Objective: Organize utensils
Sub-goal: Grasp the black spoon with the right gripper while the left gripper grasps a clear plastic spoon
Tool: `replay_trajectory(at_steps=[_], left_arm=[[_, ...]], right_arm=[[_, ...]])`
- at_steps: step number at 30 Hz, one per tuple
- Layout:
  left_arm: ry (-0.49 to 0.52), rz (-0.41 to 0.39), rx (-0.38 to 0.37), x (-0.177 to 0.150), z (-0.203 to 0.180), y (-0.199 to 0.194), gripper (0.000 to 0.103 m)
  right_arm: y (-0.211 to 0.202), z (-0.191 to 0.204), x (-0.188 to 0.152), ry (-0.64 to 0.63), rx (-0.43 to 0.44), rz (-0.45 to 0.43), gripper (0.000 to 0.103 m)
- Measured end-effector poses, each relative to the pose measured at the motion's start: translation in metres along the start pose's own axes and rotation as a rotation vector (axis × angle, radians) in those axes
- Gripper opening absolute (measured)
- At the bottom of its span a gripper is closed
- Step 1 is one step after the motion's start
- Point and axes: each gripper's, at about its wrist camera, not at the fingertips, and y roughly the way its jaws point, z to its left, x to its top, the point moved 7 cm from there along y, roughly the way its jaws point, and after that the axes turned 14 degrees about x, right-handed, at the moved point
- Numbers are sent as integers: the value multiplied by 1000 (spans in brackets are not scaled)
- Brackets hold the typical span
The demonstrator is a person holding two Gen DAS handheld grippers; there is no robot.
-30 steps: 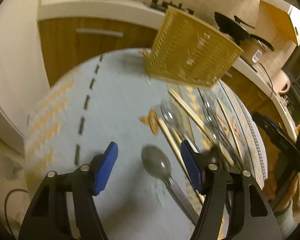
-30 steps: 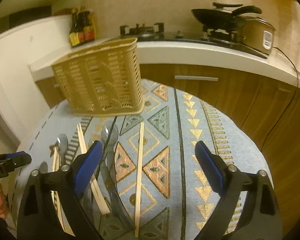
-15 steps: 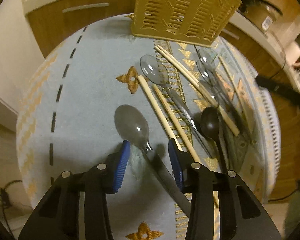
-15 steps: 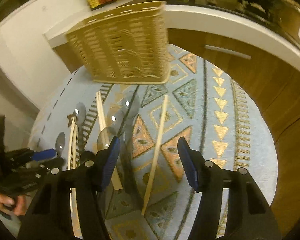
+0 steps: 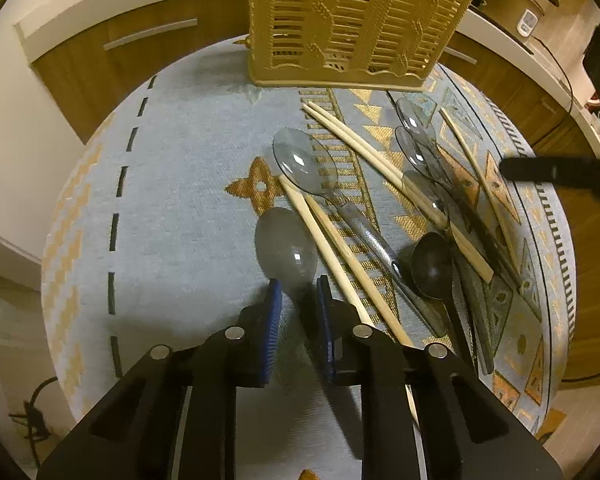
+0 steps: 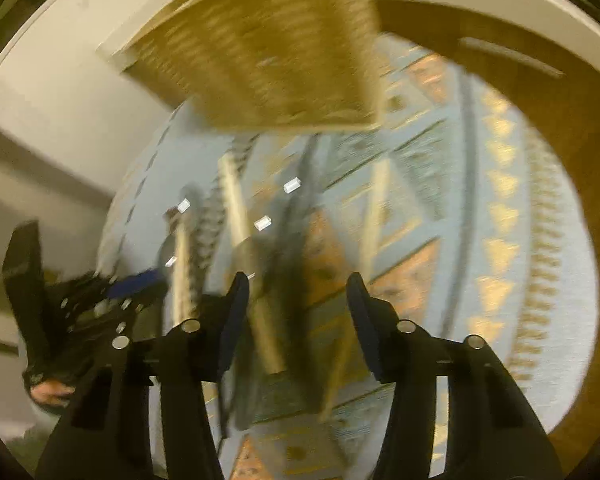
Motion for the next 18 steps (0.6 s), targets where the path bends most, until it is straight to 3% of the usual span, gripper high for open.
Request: replay_trajectory(at_steps=[9,18], left_arm=[[-43,-15,-101,-5,6,-5,5],[-55,-31,-158,-9,7,-10,0]], right_arm=[[42,56,-50,-49,111,140,29],[66,58,-51,-53,43,190,23]])
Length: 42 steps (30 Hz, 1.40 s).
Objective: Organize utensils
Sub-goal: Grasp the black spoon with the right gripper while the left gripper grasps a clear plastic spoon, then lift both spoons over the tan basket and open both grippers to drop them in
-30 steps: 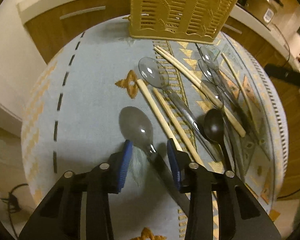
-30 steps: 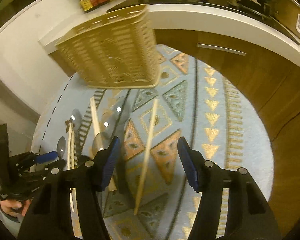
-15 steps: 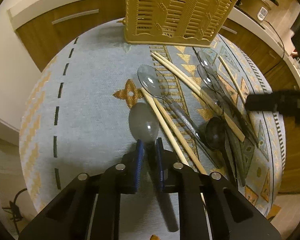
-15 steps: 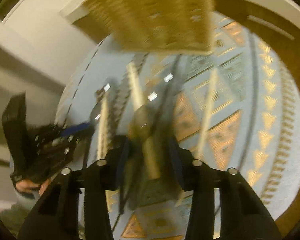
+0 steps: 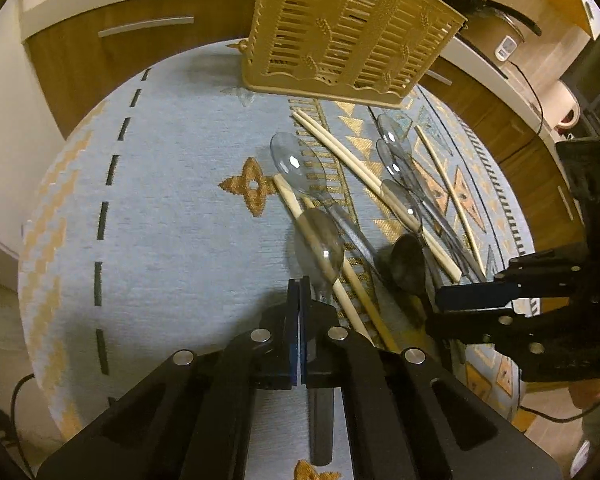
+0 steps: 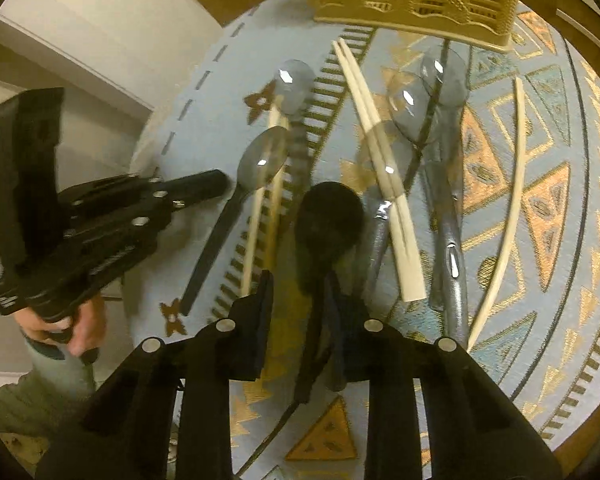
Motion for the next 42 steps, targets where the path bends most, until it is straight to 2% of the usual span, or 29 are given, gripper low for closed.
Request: replay_trajectory(at_steps=[3,6,7,10,11,13,15,16,20,22,26,30,32,35,39,42], left_arm=[[1,0,-10,0,3,-1,0],[-2,22,-53,-5,3,-1,0],[7,33,-64,-7,1,-1,3],[32,36,-55,-10,-4,-1,23],[35,36,-50,-10,-6,0,24],[52,60,-36,-10,-12,7,24],[71,55,-13,-7,-16,7,24],[82,60,1,-6,-17,7,24],[165,80,78,-3,-27,10,21],[198,80,134,-2,-29,11,11],[195,70,134,0,-27,10,9],[147,14,82,4,-23,-3,9],[117,-45,46,13,-17,-20,9],[82,-143,-3,29,-14,-49,9],[54,-295,-46,54,-14,-91,9],[20,-415,-71,86,-11,-121,9]], right_arm=[[5,-3,3,9,-25,-1,23],[3,-6,3,21,-30,-7,23],[1,-9,1,23,-35,-9,23],[3,-11,-1,22,-46,-6,23],[4,-10,1,5,-61,-4,23],[5,-8,1,-6,-72,-4,23],[6,-7,2,-25,-99,-3,10],[8,-7,2,-37,-117,-4,9],[9,-8,2,-58,-127,-13,6],[9,-7,3,-68,-131,-18,5],[3,-6,-1,-93,-129,-38,4],[-13,-1,0,-119,-103,-97,4],[-25,2,2,-127,-86,-133,4],[-45,9,7,-143,-68,-196,4],[-86,18,20,-168,-25,-326,4],[-118,24,35,-187,-23,-430,4]])
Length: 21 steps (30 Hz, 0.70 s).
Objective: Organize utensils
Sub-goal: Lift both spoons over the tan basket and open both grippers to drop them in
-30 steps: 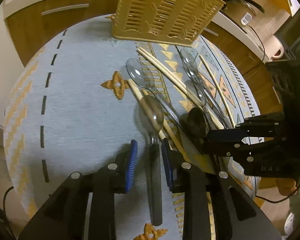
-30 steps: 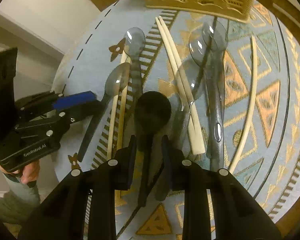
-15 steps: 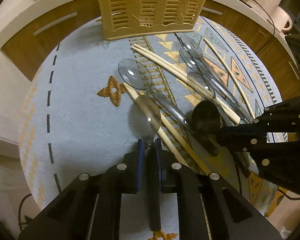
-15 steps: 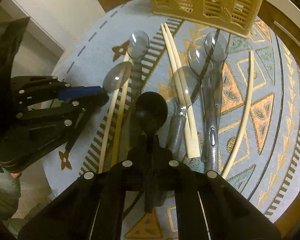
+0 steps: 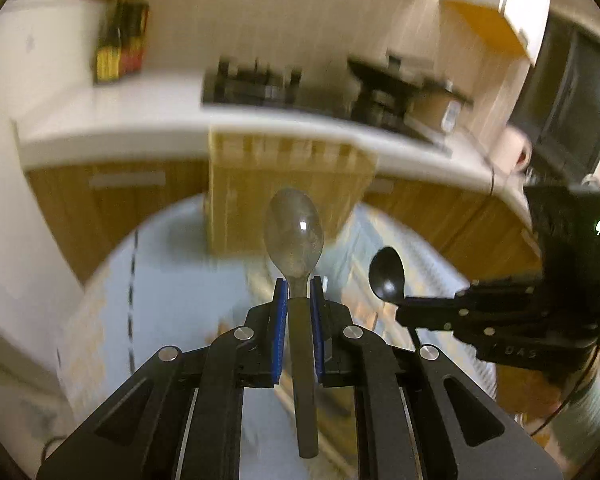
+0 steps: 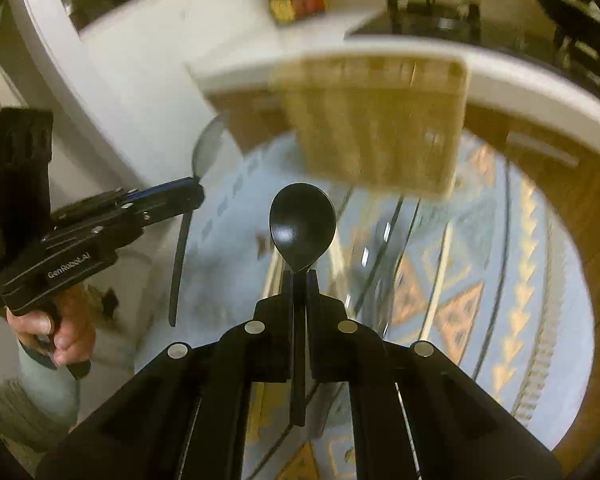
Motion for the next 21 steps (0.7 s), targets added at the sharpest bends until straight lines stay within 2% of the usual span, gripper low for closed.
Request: replay_trajectory(at_steps=[5,9,14,16,21], left_arm=[[-31,-175,22,57,-3,-12,9],[-55,-277,39,99,-4,-2,9],[-63,-385,51,125,-4,1,9],[-60,-433,59,132,-5,7,9],[-56,-491,94,144,-5,29,9]], right_arm=[[-30,-1,55,-21,-13,-161,4],[-45,-7,95,-53,-54,-259,4],[-55,-25,133,-58,-106,-377,4],[-59,-34,147,-80,-133,-450,4],[-63,-47,170,-156,-197,-584,4]])
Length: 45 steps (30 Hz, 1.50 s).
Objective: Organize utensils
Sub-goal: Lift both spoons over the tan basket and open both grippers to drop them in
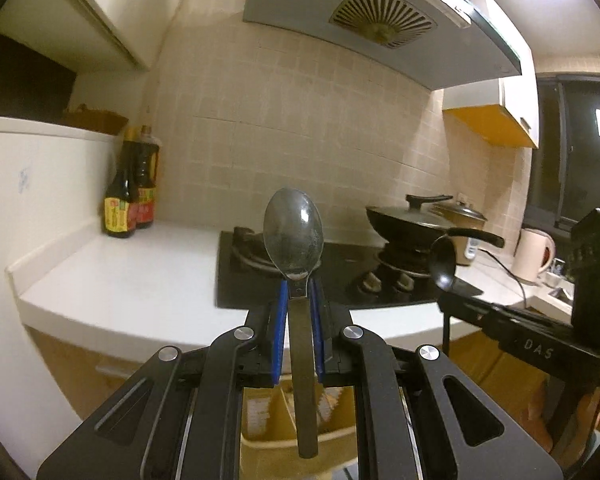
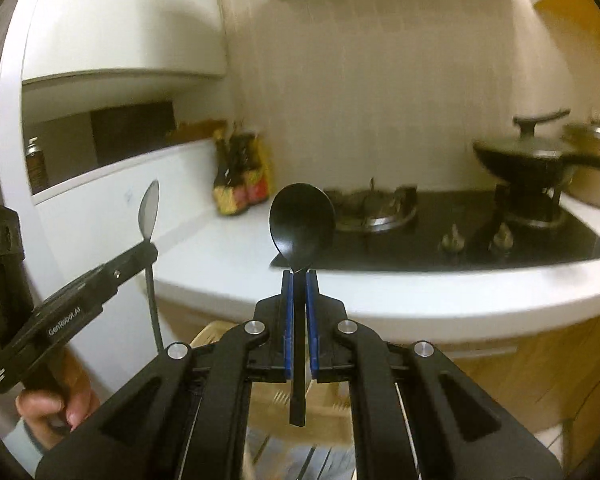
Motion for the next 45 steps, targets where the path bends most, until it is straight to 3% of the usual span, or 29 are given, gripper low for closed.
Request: replay_trajectory(at_steps=[3,12,25,30,37,40,44,45], left_arm=[[-6,-8,12,-2,2,15,9],[23,-31,60,-22,6,43,9],[28,-3,37,-45,12,51,11],[-3,26,25,-50,21,45,33],[-37,64,-11,-51,35,17,44],[-66,86,-27,-50,43,2,44],[-97,122,-55,-49,51,-21,46],[-97,127,-59,-49,51,-26,47]], right_arm=[[12,-10,0,-18,-27,-34,4],[45,-34,-28,-21,-45,-23,4],[52,-34,-56,-36,-18,32,5],[44,-33,-65,16,19,74,7],[15,-31,-75,65,34,100,9],[-2,-27,-77,77,27,109,18],[-28,-20,-77,87,13,99,55],[-33,-17,-76,83,11,93,55]])
